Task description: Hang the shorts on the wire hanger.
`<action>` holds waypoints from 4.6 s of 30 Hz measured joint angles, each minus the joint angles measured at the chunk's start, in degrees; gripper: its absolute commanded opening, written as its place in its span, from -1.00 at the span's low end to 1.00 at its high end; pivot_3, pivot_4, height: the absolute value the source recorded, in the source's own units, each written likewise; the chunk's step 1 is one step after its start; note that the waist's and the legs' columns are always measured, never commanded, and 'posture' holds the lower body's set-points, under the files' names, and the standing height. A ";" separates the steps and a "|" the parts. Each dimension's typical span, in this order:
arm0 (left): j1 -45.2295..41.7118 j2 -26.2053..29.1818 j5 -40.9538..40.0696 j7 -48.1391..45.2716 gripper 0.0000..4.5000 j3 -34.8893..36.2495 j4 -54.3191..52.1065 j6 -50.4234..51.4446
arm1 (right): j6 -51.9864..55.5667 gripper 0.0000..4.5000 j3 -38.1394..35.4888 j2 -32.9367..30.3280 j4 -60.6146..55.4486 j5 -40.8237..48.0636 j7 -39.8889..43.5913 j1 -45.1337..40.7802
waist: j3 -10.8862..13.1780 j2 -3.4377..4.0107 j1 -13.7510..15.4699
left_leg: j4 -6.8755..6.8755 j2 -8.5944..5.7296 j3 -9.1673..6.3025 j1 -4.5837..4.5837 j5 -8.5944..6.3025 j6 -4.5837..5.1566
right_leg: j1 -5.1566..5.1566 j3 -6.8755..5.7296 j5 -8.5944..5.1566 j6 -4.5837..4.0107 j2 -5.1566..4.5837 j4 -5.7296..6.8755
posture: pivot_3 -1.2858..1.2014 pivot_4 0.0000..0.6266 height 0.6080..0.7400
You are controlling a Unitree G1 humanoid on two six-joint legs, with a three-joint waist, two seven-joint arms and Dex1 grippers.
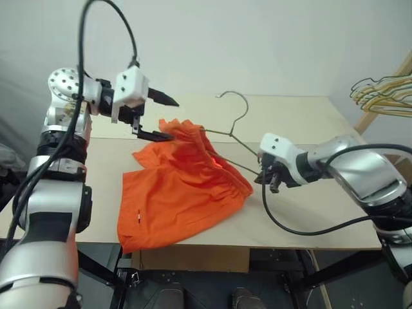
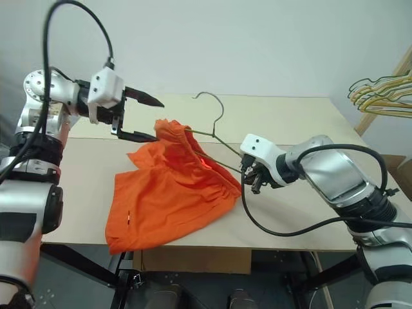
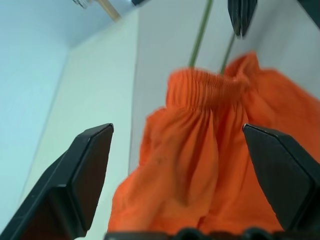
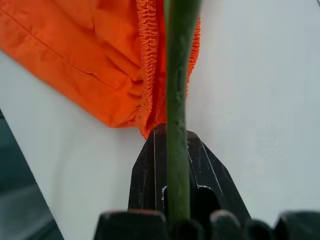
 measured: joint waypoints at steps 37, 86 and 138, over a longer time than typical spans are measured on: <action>-4.02 -8.33 18.56 6.97 -1.00 -5.22 15.01 -7.58 | -2.82 -0.47 2.33 -2.07 -0.79 -2.80 1.81 -0.63 | -0.01 -0.01 -0.47 | 0.32 -0.06 -0.02 -0.63 0.01 0.00 | -0.79 0.03 0.05 -0.05 0.00 0.62 | 0.09 -1.00 1.00; -3.48 -8.62 11.57 -0.09 -1.00 -5.71 15.81 4.36 | -11.63 0.40 -25.16 32.46 -10.15 7.90 -27.62 46.69 | -0.07 -0.16 -6.03 | 0.19 -0.13 -0.44 1.03 0.00 0.00 | 0.98 -0.06 -0.51 0.40 0.06 0.68 | 0.08 -1.00 1.00; 3.88 -4.91 2.57 -0.08 -1.00 -10.00 9.66 2.02 | -26.52 -0.99 -25.49 -3.10 2.84 9.11 -3.72 37.75 | -0.05 -0.16 -3.65 | 0.16 -0.14 -0.44 1.00 0.00 0.00 | 1.00 -0.07 -0.51 0.40 0.04 0.52 | 0.08 -1.00 1.00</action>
